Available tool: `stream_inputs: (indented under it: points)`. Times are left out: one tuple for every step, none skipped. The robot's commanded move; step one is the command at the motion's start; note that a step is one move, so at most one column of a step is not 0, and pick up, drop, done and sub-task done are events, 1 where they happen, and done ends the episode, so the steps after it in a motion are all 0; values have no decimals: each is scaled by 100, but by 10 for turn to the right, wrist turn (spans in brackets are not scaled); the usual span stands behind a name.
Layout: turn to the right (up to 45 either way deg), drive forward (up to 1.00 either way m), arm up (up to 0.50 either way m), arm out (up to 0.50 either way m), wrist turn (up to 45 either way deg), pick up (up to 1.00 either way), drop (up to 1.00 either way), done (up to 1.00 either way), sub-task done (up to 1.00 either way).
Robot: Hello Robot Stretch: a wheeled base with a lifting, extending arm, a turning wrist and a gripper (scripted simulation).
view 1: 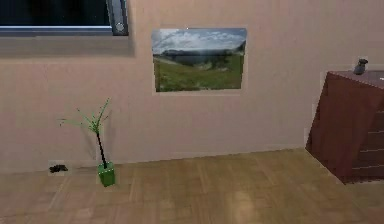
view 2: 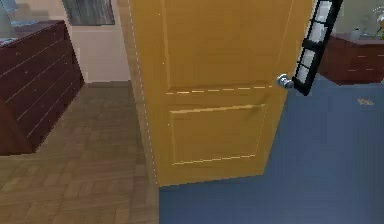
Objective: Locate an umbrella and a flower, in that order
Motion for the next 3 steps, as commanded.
stream_inputs:
  points:
    - [60, 0, 0, 0, 0, 0, 0, 0, 0]
    - [0, 50, 0, 0, 0, 0, 0, 0, 0]
    - [-450, 0, 0, 0, 0, 0, 0, 0, 0]
